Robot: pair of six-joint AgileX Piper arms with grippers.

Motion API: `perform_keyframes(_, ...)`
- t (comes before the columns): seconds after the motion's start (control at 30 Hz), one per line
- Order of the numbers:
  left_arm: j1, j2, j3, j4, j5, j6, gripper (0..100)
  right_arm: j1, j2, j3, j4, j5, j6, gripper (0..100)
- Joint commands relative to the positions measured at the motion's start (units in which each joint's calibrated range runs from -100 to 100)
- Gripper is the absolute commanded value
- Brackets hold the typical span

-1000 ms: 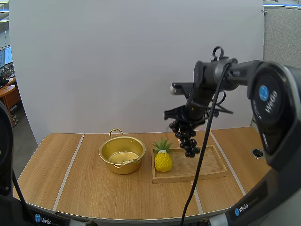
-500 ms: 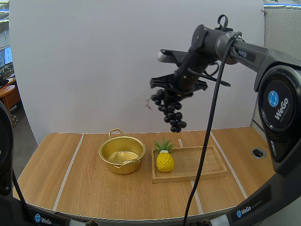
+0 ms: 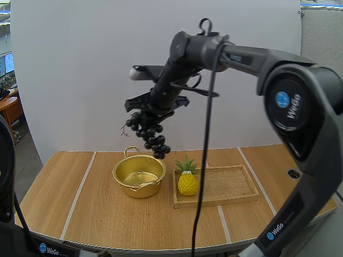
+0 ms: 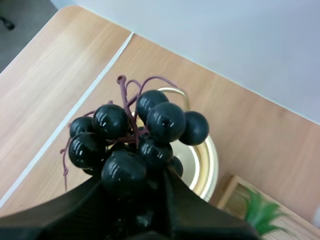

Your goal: Open the pot, put the grape inside, and close it

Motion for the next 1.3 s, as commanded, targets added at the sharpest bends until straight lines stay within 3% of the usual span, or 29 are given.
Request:
perform_keyframes(0.0,-0.2,-0.3,-0.3,0.23,-1.46,-0.27,0,2.75,6.32,-3.32,0.6,-3.21,-0.44,0)
perform_keyframes(0.63,-0.2,-0.3,-0.3,0.23,-1.46,-0.27,0,3.09,19.57,-3.83,0.49,-12.07,-2.65,0)
perform_keyframes(1.27,-0.2,-0.3,-0.3,0.23,-1.46,-0.27,0,3.09,25.75,-3.71,-2.57,0.38,-2.65,0)
